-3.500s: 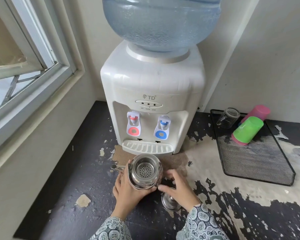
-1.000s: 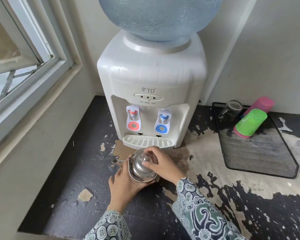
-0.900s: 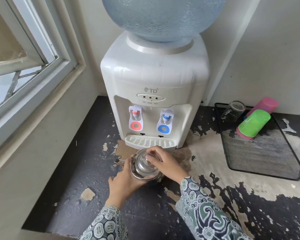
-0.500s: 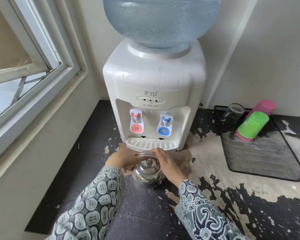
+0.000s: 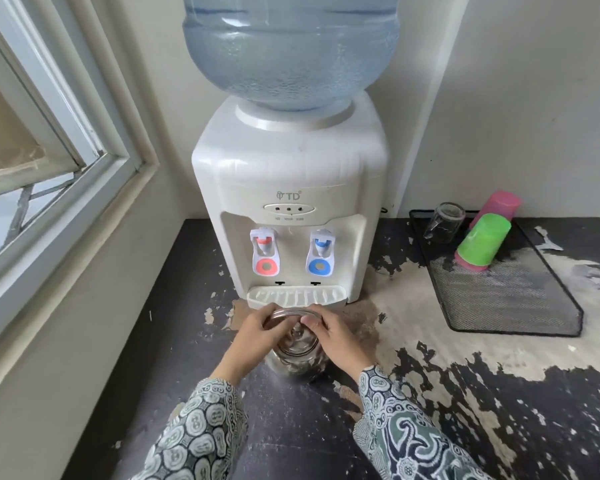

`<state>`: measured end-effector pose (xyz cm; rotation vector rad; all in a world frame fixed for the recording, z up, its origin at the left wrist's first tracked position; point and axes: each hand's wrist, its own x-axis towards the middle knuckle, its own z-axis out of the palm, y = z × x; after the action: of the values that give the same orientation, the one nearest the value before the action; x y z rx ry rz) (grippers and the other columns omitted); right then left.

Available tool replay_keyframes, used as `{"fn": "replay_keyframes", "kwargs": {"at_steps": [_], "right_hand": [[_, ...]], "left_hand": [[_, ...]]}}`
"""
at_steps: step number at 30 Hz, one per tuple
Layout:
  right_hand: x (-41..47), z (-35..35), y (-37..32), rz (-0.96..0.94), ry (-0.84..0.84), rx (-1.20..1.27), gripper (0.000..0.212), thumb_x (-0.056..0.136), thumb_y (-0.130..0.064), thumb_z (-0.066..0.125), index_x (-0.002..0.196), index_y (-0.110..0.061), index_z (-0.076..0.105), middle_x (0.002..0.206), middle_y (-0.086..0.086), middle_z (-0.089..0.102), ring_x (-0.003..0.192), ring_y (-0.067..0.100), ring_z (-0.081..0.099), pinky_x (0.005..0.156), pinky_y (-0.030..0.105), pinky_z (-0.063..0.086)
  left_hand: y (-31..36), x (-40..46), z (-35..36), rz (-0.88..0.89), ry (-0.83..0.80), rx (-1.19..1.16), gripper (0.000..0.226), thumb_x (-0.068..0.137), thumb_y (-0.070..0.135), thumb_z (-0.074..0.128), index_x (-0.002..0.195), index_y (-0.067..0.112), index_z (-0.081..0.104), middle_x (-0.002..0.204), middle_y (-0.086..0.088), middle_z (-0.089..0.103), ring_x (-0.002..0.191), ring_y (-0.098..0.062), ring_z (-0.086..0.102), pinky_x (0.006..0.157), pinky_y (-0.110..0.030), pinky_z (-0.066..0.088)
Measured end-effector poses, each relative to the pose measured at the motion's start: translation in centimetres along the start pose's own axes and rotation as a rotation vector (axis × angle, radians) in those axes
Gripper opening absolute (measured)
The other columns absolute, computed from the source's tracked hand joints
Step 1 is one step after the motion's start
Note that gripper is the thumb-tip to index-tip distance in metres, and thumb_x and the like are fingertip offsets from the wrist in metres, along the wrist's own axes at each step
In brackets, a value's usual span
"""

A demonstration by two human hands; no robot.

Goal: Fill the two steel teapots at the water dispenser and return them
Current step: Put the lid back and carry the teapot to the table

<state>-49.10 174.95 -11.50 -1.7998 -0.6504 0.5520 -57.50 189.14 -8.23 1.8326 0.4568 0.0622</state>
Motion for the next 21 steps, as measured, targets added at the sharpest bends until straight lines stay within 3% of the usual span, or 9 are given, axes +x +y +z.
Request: {"fn": "replay_keyframes", "kwargs": {"at_steps": [3,6,9,12,15,17,19,21], "right_hand": [[-0.3,0.1,-0.5,0.001,-0.001,0.016,0.053,0.078,-0.060,0.046,0.109,-0.019,0.058,0.104,-0.004,0.066,0.097,0.005,0.062,0.091,0.030,0.049],[-0.9,-0.1,-1.1,0.061,0.005,0.064,0.043,0.081,-0.052,0.053,0.111,-0.021,0.055,0.109,-0.006,0.064,0.101,0.005,0.061,0.091,0.029,0.050],[-1.8,-0.6,-1.5,0.098,0.032,0.057,0.038,0.086,-0.044,0.055,0.117,-0.022,0.057,0.115,-0.004,0.062,0.107,0.011,0.058,0.097,0.032,0.046],[-3.3,-1.5,-1.8,0.143,0.042,0.060,0.037,0.089,-0.039,0.053,0.117,-0.014,0.056,0.118,0.004,0.061,0.107,0.016,0.058,0.097,0.034,0.046],[-5.4,-3.0,-1.8,0.153,0.089,0.021,0.026,0.091,-0.032,0.052,0.103,-0.011,0.061,0.097,0.001,0.062,0.090,0.012,0.058,0.084,0.019,0.045],[-7.6,-4.4,-1.6,0.168,0.138,0.020,0.022,0.092,-0.029,0.051,0.094,-0.010,0.061,0.087,0.001,0.061,0.082,0.011,0.057,0.077,0.014,0.043],[-10.0,-5.9,-1.2,0.187,0.187,0.055,0.021,0.092,-0.030,0.051,0.086,-0.011,0.061,0.081,0.000,0.060,0.076,0.008,0.057,0.077,0.015,0.043],[-12.5,-7.4,-0.5,0.201,0.252,0.094,0.021,0.092,-0.031,0.052,0.077,-0.018,0.058,0.071,-0.004,0.057,0.072,0.011,0.056,0.077,0.023,0.044]], "left_hand": [[-0.6,-0.6,-0.3,-0.013,-0.008,-0.133,0.027,0.087,0.028,0.062,0.083,0.002,0.056,0.075,-0.005,0.060,0.071,-0.018,0.058,0.060,-0.021,0.046],[-0.5,-0.8,-0.3,0.015,0.026,-0.168,0.035,0.084,0.041,0.059,0.077,0.008,0.053,0.073,-0.006,0.051,0.072,-0.019,0.050,0.060,-0.030,0.038],[-0.2,-0.6,0.6,-0.021,0.098,-0.229,0.040,0.089,0.048,0.050,0.079,0.009,0.058,0.077,-0.002,0.065,0.073,-0.017,0.062,0.068,-0.029,0.047],[0.5,-0.6,1.8,-0.026,0.114,-0.310,0.040,0.092,0.040,0.045,0.067,0.011,0.054,0.058,0.006,0.069,0.058,-0.002,0.065,0.064,-0.017,0.049],[1.6,-0.8,3.6,-0.018,0.070,-0.326,0.037,0.092,0.038,0.045,0.065,0.014,0.053,0.058,0.010,0.071,0.067,-0.008,0.068,0.068,-0.021,0.048],[2.6,-1.1,5.5,-0.023,0.007,-0.339,0.036,0.092,0.038,0.045,0.063,0.018,0.050,0.053,0.006,0.069,0.058,-0.012,0.068,0.055,-0.017,0.051],[3.7,-1.8,7.7,-0.035,-0.057,-0.319,0.035,0.092,0.036,0.044,0.064,0.017,0.051,0.051,0.001,0.069,0.049,-0.011,0.067,0.044,-0.012,0.048],[4.8,-2.6,10.2,-0.026,-0.134,-0.281,0.036,0.093,0.033,0.044,0.064,0.014,0.054,0.051,-0.001,0.069,0.048,-0.012,0.067,0.047,-0.016,0.050]]}}
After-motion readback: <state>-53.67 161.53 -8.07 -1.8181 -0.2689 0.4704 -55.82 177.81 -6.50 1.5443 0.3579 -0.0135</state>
